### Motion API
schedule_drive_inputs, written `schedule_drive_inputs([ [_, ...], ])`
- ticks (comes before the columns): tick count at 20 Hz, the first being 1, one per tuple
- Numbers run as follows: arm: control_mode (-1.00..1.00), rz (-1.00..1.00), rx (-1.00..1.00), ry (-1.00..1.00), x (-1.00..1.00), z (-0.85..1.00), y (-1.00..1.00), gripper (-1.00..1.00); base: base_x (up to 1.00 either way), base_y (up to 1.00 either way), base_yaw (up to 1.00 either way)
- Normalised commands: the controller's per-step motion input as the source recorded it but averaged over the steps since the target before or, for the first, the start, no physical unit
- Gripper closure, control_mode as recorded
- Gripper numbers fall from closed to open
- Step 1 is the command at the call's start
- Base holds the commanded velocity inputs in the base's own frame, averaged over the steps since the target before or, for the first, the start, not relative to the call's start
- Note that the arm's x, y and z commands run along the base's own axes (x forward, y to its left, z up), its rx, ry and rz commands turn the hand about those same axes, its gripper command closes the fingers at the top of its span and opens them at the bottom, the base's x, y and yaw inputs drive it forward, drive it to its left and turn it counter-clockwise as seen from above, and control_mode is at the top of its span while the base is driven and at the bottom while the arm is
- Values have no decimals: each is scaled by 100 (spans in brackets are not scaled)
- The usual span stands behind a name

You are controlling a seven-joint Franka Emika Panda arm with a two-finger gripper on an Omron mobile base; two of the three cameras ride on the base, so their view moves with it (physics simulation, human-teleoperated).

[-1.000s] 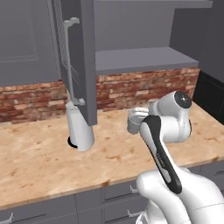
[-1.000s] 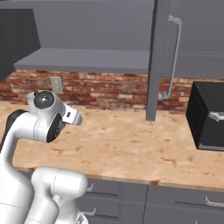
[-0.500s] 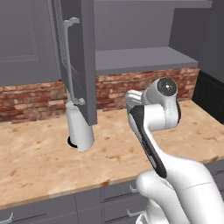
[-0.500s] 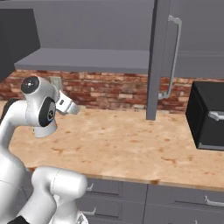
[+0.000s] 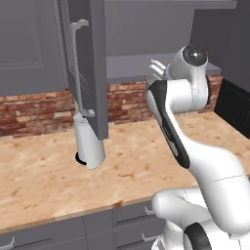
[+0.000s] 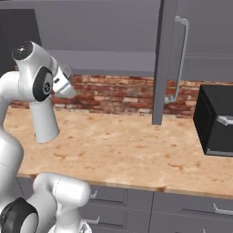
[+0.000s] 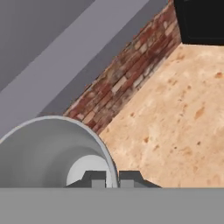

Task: Move the glass cup from next to the sink to the open cabinet. Then, move the bowl with the chicken drumstick to the fridge to clear the area for faucet cleaning.

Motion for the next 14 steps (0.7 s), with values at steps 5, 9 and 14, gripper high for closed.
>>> schedule_drive_inputs([
  [5,-100,-13,4,-20,-1,62,-15,100,0,0,0],
  [9,-100,-15,0,-20,10,3,-12,100,0,0,0],
  [14,-100,-7,2,-2,40,15,-22,100,0,0,0],
])
